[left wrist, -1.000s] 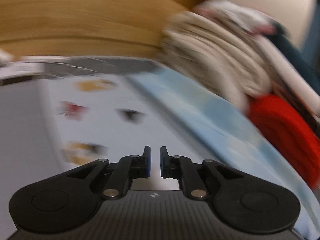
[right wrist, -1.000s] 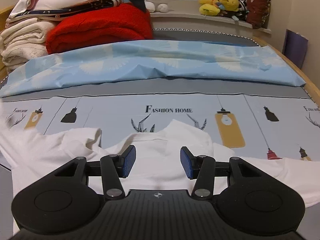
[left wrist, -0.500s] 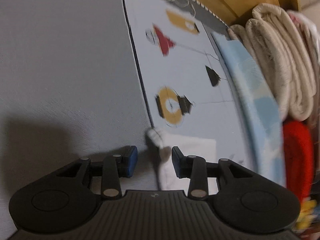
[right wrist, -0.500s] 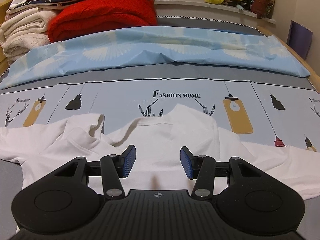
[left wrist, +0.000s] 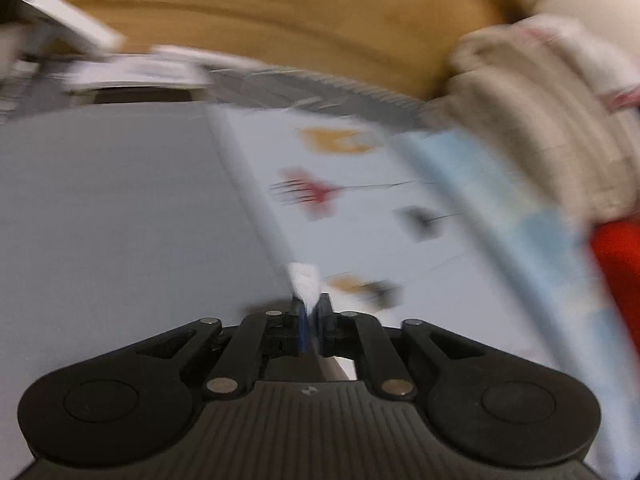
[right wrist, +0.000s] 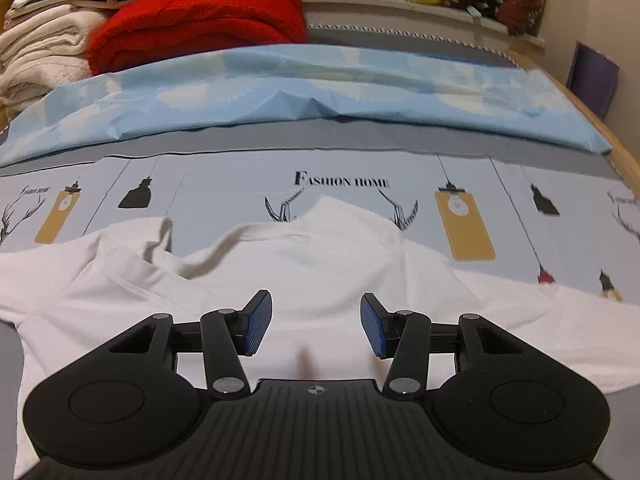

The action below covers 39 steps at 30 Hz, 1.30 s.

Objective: Fold small clothes

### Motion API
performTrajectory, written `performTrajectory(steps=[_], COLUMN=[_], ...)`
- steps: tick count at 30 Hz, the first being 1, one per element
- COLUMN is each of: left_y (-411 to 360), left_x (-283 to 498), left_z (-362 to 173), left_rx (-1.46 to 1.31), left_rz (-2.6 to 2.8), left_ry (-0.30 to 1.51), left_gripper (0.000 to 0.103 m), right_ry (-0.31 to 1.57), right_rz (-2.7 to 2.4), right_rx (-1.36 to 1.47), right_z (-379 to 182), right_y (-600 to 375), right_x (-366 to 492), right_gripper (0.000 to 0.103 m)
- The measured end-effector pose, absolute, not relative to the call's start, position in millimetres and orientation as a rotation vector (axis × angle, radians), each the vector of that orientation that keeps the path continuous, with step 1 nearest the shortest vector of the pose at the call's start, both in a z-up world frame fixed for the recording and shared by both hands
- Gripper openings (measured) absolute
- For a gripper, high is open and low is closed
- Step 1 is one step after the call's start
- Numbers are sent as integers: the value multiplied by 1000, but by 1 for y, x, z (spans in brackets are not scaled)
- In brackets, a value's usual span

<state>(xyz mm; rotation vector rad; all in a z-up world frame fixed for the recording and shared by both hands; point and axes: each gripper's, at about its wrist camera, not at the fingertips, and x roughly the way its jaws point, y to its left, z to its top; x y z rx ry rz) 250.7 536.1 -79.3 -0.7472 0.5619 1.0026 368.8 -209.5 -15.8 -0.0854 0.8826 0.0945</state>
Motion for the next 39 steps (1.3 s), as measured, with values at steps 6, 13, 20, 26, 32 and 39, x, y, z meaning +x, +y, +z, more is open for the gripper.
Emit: performTrajectory(steps=[6,13,20,26,32,39], left_y=[453,262,111,104,140,134], left_x=[282,386,446,472,484,461], left_z=[-16,-11,-73,-121,-107,-79], left_rx=[-560,-354,-162,-91,-142,-189], left_rz=[1132,311,-73,-132,103,-37], left_ry=[560,641,780,879,794,770], left_gripper=[30,46,45,18,0,7], right_ry=[916,934,907,899,895,917], right_rz=[21,-74,-111,-167,-213,-229], right_rx=[-2,176,234,279,315,317], right_z=[-16,-16,-8,-6,-8,-22], right_y=[-231,-266,-288,-320,-345,-354], right_x=[372,372,370,372,373,377], right_gripper=[50,50,50,50,50,51])
